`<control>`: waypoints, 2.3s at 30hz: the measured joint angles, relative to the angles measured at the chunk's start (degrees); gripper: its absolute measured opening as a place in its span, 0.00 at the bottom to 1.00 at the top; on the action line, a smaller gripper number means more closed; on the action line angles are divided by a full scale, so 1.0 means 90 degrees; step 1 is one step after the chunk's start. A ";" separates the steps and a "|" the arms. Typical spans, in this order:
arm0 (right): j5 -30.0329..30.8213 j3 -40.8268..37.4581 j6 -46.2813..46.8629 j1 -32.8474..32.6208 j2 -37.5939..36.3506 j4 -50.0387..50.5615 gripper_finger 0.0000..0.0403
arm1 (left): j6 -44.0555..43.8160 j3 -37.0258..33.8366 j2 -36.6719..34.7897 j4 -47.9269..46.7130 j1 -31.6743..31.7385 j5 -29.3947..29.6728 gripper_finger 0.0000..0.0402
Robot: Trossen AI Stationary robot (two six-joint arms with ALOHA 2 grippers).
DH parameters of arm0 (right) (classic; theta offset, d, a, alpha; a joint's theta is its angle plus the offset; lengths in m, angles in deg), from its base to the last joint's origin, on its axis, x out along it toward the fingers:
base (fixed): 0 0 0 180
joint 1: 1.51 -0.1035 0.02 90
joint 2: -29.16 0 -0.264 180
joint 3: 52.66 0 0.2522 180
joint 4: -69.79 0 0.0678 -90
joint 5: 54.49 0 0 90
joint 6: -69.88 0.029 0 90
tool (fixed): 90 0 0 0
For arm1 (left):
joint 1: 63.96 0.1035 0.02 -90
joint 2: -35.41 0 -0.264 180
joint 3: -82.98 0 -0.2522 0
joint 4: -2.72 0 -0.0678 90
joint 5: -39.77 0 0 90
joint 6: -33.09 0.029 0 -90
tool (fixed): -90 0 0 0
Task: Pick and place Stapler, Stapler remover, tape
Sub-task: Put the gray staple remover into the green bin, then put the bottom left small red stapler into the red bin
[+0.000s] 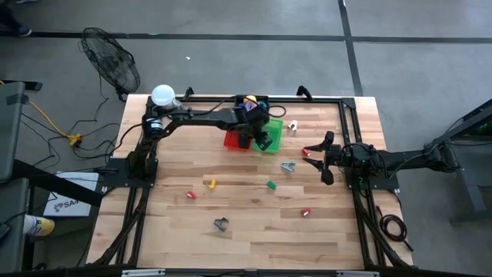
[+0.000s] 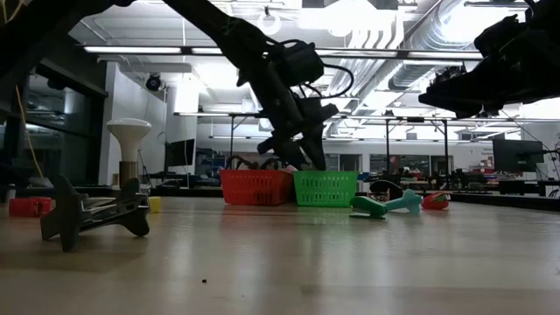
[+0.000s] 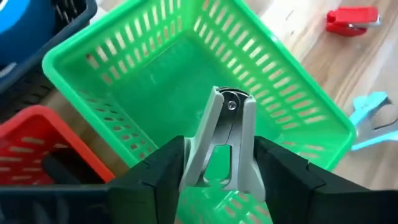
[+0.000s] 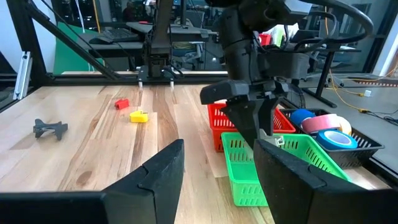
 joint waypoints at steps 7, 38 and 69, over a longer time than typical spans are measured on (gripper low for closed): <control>0.0000 0.0000 0.0001 -0.0001 0.0000 0.0000 0.46 | 0.0259 0.0000 -0.0007 -0.0003 0.0002 -0.0108 0.47; 0.0001 0.0000 0.0001 -0.0001 0.0000 0.0000 0.46 | 0.1387 0.0336 -0.0022 -0.0373 -0.0084 -0.0244 0.71; 0.0002 0.0000 0.0002 -0.0001 -0.0005 0.0000 0.46 | -0.1966 0.1413 -0.0342 -0.6327 -0.2164 0.2840 0.61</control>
